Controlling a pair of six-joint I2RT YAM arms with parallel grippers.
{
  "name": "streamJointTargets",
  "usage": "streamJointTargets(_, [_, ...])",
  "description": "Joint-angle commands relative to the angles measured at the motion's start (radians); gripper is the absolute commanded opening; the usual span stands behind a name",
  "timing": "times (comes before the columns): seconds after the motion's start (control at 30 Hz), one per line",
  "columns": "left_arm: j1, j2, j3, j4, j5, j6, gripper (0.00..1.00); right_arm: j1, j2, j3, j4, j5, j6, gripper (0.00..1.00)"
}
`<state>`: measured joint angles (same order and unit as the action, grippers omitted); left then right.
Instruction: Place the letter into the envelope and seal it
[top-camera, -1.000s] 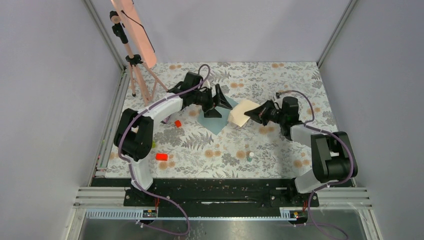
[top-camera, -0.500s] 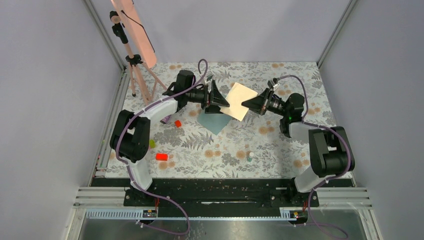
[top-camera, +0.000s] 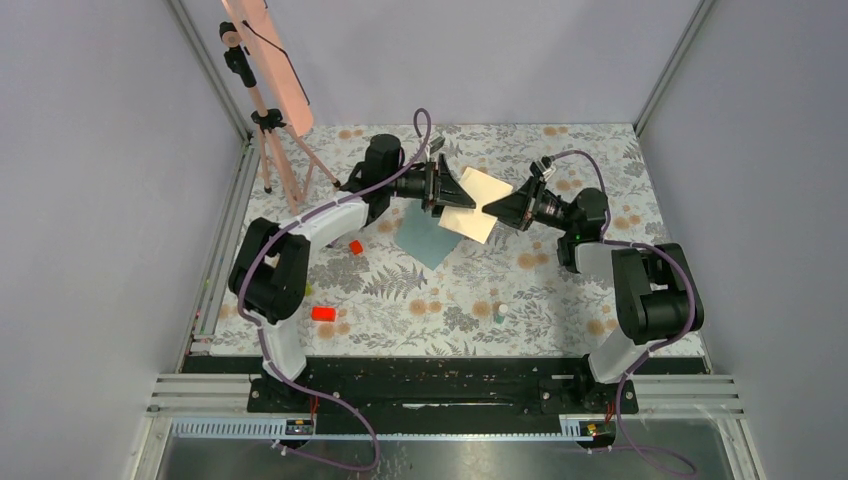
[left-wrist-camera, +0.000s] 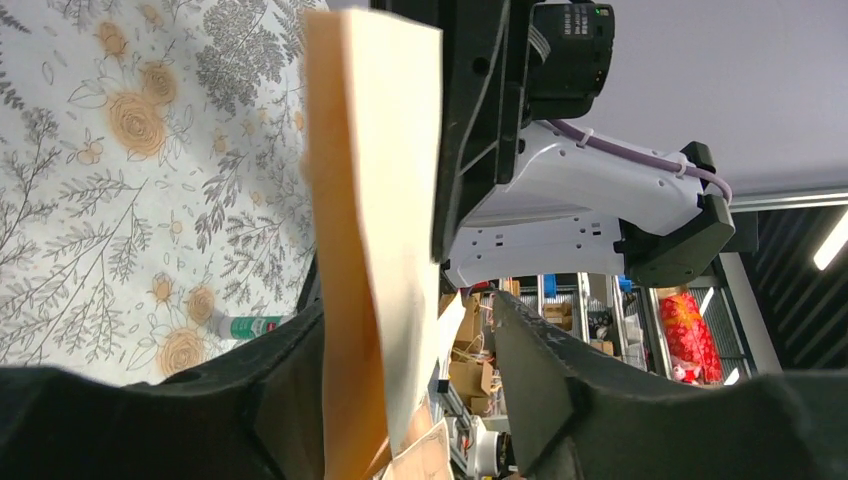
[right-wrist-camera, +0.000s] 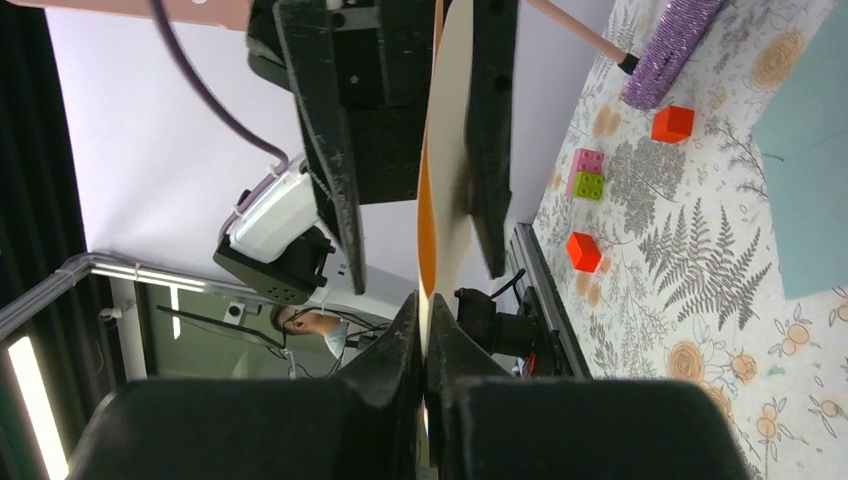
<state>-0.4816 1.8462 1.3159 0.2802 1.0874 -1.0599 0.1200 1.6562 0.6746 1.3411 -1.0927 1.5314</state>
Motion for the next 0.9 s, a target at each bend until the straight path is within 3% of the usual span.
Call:
streamJointTargets(0.0, [-0.005,0.018,0.071,0.048,0.016,-0.006,0.46,0.006,-0.053,0.012,-0.133,-0.027,-0.131,0.0])
streamJointTargets(0.1, [-0.005,0.024,0.104,-0.069,-0.023,0.066,0.03,0.007,-0.115,0.012,-0.401,0.026,-0.317,0.0])
streamJointTargets(0.13, [-0.006,0.028,0.127,-0.195,-0.061,0.121,0.0,0.006,-0.154,0.019,-0.573,0.064,-0.432,0.02])
streamJointTargets(0.23, [-0.001,0.031,0.203,-0.518,-0.227,0.295,0.0,0.011,-0.248,0.066,-0.975,0.222,-0.691,0.1])
streamJointTargets(0.37, [0.002,0.031,0.277,-0.791,-0.505,0.46,0.0,0.011,-0.307,0.117,-1.24,0.379,-0.839,0.4])
streamJointTargets(0.43, [0.002,0.021,0.287,-0.859,-0.614,0.51,0.0,0.012,-0.33,0.135,-1.365,0.515,-0.877,0.42])
streamJointTargets(0.53, [0.002,0.002,0.271,-0.88,-0.705,0.531,0.0,0.02,-0.351,0.113,-1.421,0.636,-0.855,0.42])
streamJointTargets(0.77, [-0.003,0.024,0.241,-0.822,-0.876,0.548,0.0,0.12,-0.211,0.186,-1.436,0.687,-0.781,0.43])
streamJointTargets(0.87, [-0.002,0.065,0.263,-0.772,-0.881,0.58,0.0,0.149,-0.153,0.23,-1.424,0.687,-0.753,0.43])
